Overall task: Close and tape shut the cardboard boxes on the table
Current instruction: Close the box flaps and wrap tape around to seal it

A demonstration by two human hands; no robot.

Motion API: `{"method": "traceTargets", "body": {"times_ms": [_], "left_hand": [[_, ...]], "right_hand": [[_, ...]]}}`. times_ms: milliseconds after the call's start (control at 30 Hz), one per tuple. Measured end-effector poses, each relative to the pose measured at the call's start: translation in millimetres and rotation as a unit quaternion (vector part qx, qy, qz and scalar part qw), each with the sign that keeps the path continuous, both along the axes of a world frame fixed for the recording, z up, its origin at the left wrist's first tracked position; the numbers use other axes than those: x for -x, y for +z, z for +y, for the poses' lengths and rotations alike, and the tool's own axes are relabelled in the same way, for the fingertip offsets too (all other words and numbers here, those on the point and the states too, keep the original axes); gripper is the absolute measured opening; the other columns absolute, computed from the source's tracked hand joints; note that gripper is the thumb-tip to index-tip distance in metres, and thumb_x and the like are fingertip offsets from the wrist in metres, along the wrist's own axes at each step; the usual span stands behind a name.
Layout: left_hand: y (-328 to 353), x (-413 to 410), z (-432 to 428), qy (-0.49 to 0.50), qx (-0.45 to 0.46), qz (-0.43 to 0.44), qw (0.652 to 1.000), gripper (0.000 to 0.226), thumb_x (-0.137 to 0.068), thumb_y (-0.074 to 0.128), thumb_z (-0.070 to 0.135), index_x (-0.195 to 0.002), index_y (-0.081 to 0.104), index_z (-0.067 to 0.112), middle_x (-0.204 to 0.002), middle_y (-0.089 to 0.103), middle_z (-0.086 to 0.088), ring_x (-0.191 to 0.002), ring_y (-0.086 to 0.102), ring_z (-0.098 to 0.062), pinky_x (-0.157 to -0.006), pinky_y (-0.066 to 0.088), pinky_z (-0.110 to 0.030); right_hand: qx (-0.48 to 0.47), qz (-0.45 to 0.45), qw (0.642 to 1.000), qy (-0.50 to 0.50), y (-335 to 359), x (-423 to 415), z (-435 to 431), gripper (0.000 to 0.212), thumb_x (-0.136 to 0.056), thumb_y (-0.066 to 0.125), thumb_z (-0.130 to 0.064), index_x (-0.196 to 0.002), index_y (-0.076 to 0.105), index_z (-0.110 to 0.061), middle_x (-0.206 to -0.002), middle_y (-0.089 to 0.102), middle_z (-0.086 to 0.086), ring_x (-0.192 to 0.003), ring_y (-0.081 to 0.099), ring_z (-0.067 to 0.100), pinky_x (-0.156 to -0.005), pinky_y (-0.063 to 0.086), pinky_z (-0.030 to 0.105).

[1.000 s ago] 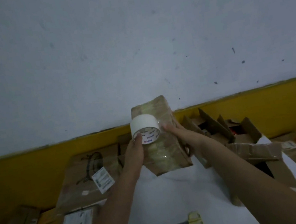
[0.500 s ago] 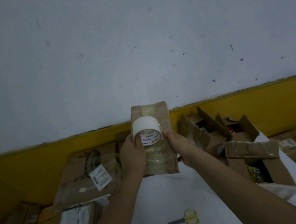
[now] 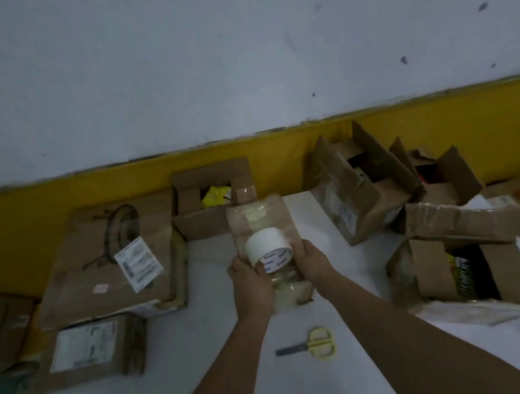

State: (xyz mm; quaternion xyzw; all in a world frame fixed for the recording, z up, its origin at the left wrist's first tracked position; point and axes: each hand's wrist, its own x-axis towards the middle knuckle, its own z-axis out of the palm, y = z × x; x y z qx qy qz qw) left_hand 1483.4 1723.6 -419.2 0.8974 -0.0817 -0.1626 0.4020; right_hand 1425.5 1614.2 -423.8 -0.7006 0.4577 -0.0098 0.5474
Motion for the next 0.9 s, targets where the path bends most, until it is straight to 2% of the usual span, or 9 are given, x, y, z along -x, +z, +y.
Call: {"method": "traceTargets", "body": {"times_ms": [133, 233, 300, 367, 467, 633, 700, 767, 900], "left_hand": [[-2.6, -5.7, 2.8, -0.046, -0.061, -0.017, 0.997, 0.038, -0.101, 0.044, 0.022, -0.132, 0.041, 0.0, -0.128, 0.049, -0.022, -0.106, 0.057, -0.038, -0.082, 0.048, -0.042], [18.0, -24.7, 21.8, -0.149, -0.135, -0.116, 0.973, 0.057, -0.097, 0.051, 0.015, -0.148, 0.03, 0.004, -0.128, 0.054, -0.018, -0.108, 0.059, -0.035, -0.084, 0.048, -0.041], [26.4, -47.5, 43.0, -0.179, -0.17, -0.204, 0.947, 0.055, -0.088, 0.06, 0.008, -0.139, 0.042, -0.003, -0.116, 0.06, -0.024, -0.096, 0.064, -0.041, -0.075, 0.053, -0.044], [24.5, -68.1, 67.4, -0.189, -0.209, -0.222, 0.933, 0.046, -0.081, 0.065, 0.006, -0.123, 0.055, -0.008, -0.102, 0.062, -0.029, -0.082, 0.065, -0.046, -0.065, 0.054, -0.048], [18.0, -65.2, 84.3, -0.197, -0.269, -0.226, 0.915, 0.047, -0.079, 0.067, -0.001, -0.125, 0.056, 0.0, -0.096, 0.064, -0.021, -0.073, 0.064, -0.039, -0.055, 0.05, -0.041], [-8.6, -67.3, 88.1, -0.188, -0.213, -0.29, 0.914, 0.05, -0.067, 0.071, -0.011, -0.112, 0.056, 0.004, -0.084, 0.059, -0.021, -0.057, 0.058, -0.037, -0.04, 0.041, -0.031], [-17.7, -64.0, 90.4, -0.199, -0.198, -0.28, 0.918, 0.044, -0.072, 0.066, -0.01, -0.113, 0.057, 0.003, -0.091, 0.059, -0.022, -0.065, 0.059, -0.039, -0.045, 0.045, -0.035], [-31.1, -59.5, 86.5, -0.177, -0.161, -0.21, 0.948, 0.045, -0.082, 0.058, -0.005, -0.125, 0.05, 0.006, -0.106, 0.057, -0.022, -0.081, 0.061, -0.04, -0.057, 0.052, -0.044], [-47.0, -50.6, 66.6, -0.084, 0.015, -0.102, 0.991, 0.046, -0.085, 0.053, -0.002, -0.127, 0.048, 0.018, -0.112, 0.06, -0.007, -0.097, 0.059, -0.025, -0.072, 0.053, -0.04]], "right_hand": [[0.012, 0.001, 1.0, -0.003, -22.4, -5.6, -0.6, 0.037, -0.106, 0.038, -0.032, -0.129, 0.053, -0.008, -0.124, 0.061, 0.015, -0.114, 0.057, 0.033, -0.084, 0.037, 0.025], [0.018, -0.02, 1.0, -0.01, -21.6, -5.2, 3.4, 0.041, -0.102, 0.042, -0.045, -0.129, 0.055, -0.017, -0.116, 0.065, 0.01, -0.104, 0.062, 0.031, -0.087, 0.047, 0.033], [0.025, -0.015, 1.0, 0.002, -18.9, -3.5, 3.2, 0.046, -0.101, 0.04, -0.051, -0.133, 0.052, -0.021, -0.117, 0.065, 0.007, -0.103, 0.062, 0.03, -0.083, 0.046, 0.031], [0.02, -0.004, 1.0, 0.015, -19.4, -4.3, 1.6, 0.047, -0.102, 0.038, -0.05, -0.138, 0.049, -0.022, -0.122, 0.063, 0.006, -0.108, 0.06, 0.029, -0.083, 0.041, 0.028], [0.022, 0.001, 1.0, 0.022, -22.9, -5.7, -1.1, 0.049, -0.101, 0.037, -0.053, -0.141, 0.048, -0.025, -0.124, 0.063, 0.005, -0.11, 0.059, 0.027, -0.085, 0.041, 0.027], [0.011, -0.001, 1.0, -0.009, -37.3, -2.5, -12.6, 0.046, -0.101, 0.038, -0.054, -0.129, 0.058, -0.024, -0.106, 0.067, 0.005, -0.087, 0.064, 0.02, -0.069, 0.049, 0.027], [0.0, -0.011, 1.0, -0.006, -39.3, -0.2, -18.3, 0.043, -0.1, 0.038, -0.053, -0.123, 0.061, -0.024, -0.104, 0.067, 0.006, -0.091, 0.065, 0.022, -0.076, 0.053, 0.031], [-0.017, -0.024, 1.0, 0.003, -42.8, 1.3, -22.1, 0.042, -0.1, 0.039, -0.055, -0.121, 0.062, -0.026, -0.105, 0.068, 0.004, -0.096, 0.065, 0.023, -0.087, 0.054, 0.037], [-0.077, -0.058, 0.995, -0.016, -46.6, 6.2, -37.4, 0.036, -0.096, 0.043, -0.06, -0.106, 0.065, -0.033, -0.106, 0.071, 0.0, -0.1, 0.068, 0.021, -0.093, 0.055, 0.046]]}}
